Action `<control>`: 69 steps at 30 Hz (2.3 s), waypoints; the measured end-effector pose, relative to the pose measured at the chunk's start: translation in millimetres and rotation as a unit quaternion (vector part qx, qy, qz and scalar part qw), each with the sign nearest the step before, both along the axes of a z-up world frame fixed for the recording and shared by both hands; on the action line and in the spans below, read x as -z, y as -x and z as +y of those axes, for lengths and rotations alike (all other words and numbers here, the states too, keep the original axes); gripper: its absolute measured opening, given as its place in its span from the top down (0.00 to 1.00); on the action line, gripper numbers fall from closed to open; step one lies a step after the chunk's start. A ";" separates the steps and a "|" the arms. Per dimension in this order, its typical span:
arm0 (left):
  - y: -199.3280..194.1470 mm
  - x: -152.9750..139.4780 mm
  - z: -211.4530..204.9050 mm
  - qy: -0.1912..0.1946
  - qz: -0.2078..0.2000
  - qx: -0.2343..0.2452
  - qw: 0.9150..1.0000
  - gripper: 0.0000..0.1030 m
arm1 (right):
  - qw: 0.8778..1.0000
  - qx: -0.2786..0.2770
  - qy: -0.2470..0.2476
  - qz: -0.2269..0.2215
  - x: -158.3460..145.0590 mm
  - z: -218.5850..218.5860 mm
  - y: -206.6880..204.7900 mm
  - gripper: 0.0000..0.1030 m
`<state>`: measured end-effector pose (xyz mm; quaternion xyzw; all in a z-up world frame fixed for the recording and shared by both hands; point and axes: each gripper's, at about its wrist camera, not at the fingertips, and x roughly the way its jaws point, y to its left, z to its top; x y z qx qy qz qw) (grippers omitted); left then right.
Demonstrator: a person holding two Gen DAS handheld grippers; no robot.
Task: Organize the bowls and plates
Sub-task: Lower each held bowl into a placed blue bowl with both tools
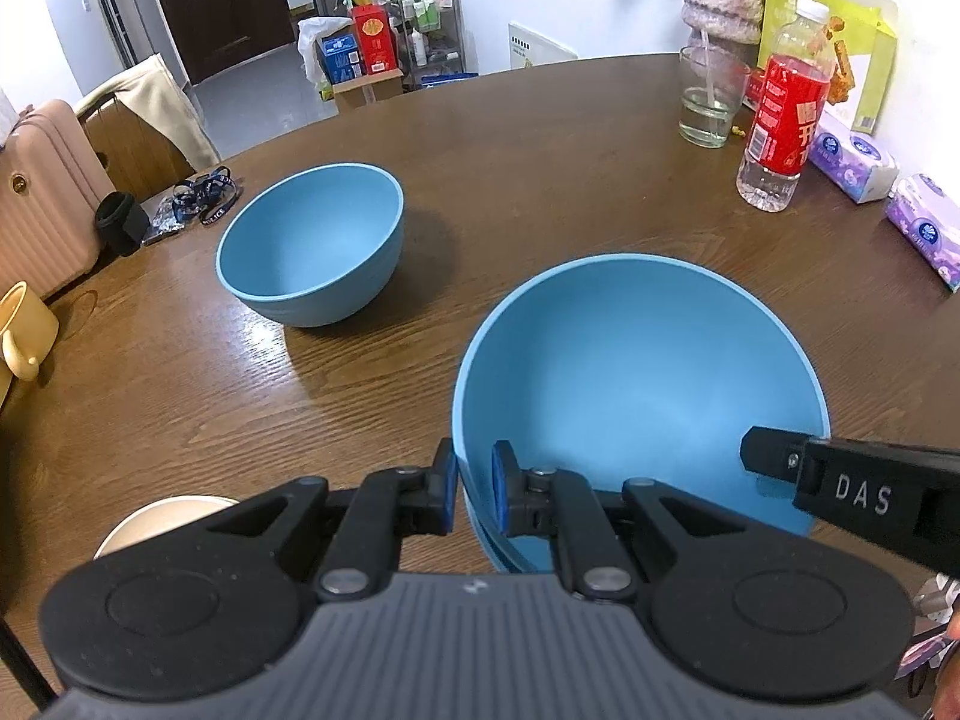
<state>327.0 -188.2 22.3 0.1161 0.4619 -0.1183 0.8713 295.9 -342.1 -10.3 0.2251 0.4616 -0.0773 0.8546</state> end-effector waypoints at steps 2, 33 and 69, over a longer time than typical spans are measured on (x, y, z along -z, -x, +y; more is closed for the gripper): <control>-0.4 2.0 -0.3 -0.002 0.002 0.000 1.000 0.88 | 1.000 -0.006 0.005 0.003 2.4 1.2 -1.7 0.86; -1.0 13.4 0.3 0.000 0.011 -0.001 1.000 0.88 | 0.993 -0.069 0.094 0.018 -7.1 17.3 -8.7 0.85; -1.7 23.6 8.9 0.018 0.011 -0.008 1.000 0.87 | 0.991 -0.076 0.109 0.014 -2.7 22.8 -6.6 0.89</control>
